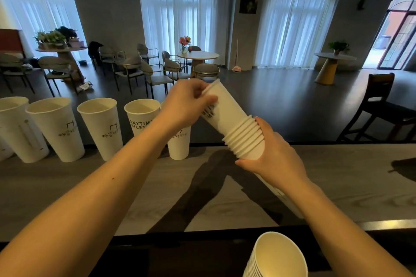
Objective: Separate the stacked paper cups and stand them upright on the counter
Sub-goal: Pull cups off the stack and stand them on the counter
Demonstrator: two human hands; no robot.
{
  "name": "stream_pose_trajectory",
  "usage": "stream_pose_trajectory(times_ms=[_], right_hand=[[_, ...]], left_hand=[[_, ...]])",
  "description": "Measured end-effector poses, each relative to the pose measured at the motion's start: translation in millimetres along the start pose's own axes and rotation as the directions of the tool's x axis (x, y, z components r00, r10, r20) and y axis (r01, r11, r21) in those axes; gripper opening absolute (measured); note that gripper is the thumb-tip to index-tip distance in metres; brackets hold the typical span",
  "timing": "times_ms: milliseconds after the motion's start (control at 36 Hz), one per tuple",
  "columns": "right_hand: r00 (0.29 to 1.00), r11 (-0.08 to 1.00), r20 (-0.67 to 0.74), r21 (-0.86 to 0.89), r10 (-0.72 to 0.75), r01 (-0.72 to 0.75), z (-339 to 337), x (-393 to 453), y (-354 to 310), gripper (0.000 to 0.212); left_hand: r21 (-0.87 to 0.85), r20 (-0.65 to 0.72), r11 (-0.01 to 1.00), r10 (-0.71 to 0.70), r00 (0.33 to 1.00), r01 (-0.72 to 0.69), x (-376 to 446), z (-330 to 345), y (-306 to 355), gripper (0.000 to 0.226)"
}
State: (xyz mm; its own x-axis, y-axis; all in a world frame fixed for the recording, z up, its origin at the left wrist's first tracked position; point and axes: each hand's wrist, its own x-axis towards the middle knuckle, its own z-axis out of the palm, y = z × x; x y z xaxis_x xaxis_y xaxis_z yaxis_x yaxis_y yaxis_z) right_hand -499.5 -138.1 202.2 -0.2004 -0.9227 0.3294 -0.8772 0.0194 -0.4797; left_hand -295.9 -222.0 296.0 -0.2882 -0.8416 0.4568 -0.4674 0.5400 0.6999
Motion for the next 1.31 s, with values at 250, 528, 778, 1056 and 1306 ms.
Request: stream_pose_trajectory(times_ms=[250,528,778,1056,1306], right_hand=[[0.982,0.977,0.008,-0.109,0.187,-0.185,-5.2,1.0,31.5,0.113],[0.991,0.990,-0.018,0.057,0.132,-0.131,-3.0,3.9,38.5,0.109],[0.991,0.988,0.004,0.079,0.136,-0.136,-3.7,0.3,39.5,0.111],[0.992,0.988,-0.006,0.090,0.126,-0.125,-16.7,-11.6,29.7,0.104],[0.994,0.996,-0.058,0.000,0.091,-0.091,-38.3,-29.9,30.5,0.112]], left_hand=[[0.414,0.158,0.891,0.134,0.978,-0.189,21.9,55.3,-22.0,0.012],[0.649,0.227,0.720,0.125,0.966,-0.246,37.0,82.5,-33.8,0.021],[0.598,0.198,0.757,0.178,0.964,-0.263,32.2,72.6,-19.1,0.035],[0.002,0.559,0.996,0.070,0.826,-0.086,-10.9,75.9,35.1,0.024],[-0.146,0.459,0.988,0.029,0.888,0.044,-14.6,73.9,47.1,0.011]])
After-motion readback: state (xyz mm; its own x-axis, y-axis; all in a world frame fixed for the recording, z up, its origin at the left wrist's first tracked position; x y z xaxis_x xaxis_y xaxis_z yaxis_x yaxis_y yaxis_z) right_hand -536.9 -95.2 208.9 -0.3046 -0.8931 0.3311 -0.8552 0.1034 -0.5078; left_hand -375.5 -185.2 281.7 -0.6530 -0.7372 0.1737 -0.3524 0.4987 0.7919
